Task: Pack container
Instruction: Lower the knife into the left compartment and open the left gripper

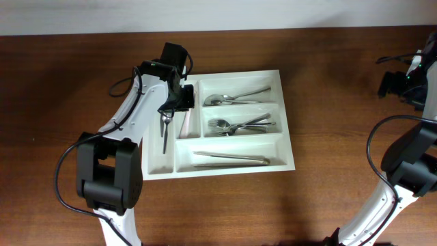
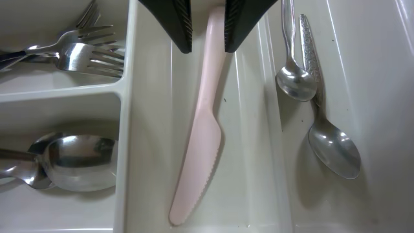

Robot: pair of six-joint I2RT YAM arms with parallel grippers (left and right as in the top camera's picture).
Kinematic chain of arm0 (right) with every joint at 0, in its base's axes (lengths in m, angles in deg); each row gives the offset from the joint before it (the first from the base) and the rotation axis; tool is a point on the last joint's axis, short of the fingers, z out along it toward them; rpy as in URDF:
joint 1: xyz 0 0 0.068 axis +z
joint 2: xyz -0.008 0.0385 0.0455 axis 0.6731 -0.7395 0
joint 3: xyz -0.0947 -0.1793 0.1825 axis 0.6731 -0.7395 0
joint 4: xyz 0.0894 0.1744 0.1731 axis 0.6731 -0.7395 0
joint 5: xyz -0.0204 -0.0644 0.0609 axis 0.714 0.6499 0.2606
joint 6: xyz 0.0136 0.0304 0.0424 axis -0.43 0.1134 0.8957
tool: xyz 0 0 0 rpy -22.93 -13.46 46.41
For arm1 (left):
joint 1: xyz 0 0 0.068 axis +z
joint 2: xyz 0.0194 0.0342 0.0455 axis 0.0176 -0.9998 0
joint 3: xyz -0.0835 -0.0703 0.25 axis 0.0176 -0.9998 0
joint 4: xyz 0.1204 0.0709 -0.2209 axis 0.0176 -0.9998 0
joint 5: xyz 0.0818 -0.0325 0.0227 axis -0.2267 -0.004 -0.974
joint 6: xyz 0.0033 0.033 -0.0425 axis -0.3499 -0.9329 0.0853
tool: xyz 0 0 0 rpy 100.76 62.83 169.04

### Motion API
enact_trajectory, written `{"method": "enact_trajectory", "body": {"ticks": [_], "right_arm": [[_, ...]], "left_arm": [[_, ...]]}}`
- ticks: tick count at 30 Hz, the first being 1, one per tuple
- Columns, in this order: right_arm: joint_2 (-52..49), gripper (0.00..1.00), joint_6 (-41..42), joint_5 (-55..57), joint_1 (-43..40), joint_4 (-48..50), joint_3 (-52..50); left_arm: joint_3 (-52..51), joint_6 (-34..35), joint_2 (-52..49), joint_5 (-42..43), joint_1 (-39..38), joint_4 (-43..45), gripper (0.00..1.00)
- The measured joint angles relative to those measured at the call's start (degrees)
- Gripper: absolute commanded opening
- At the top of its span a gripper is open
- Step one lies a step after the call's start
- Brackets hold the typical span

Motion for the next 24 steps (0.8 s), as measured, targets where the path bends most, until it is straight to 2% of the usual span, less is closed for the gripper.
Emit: {"method": "enact_trajectory", "body": {"ticks": [2, 7, 9, 12, 19, 24], "right_arm": [[0.00, 0.99, 0.02, 0.00, 0.00, 0.02, 0.00], [0.00, 0.99, 0.02, 0.00, 0.00, 0.02, 0.00], [0.00, 0.99, 0.00, 0.00, 0.00, 0.00, 0.00], [0.00, 0.99, 0.02, 0.00, 0.00, 0.02, 0.00], [0.00, 0.99, 0.02, 0.00, 0.00, 0.00, 0.00], [0.00, 0.99, 0.04, 0.00, 0.00, 0.02, 0.00]], "left_arm": [[-0.02, 0.15, 0.00, 0.00, 0.00, 0.02, 0.43], [0.00, 0.48, 0.00, -0.22, 0.00, 0.24, 0.72], [0.59, 0.31, 0.00, -0.24, 0.04, -0.02, 0.81], [4.74, -0.76, 0.00, -0.44, 0.44, -2.56, 0.97], [22.16, -4.48, 0.13, -4.13, 2.47, -14.29, 0.99], [27.28, -5.95, 2.36, -11.93, 3.41, -22.43, 0.99]]}}
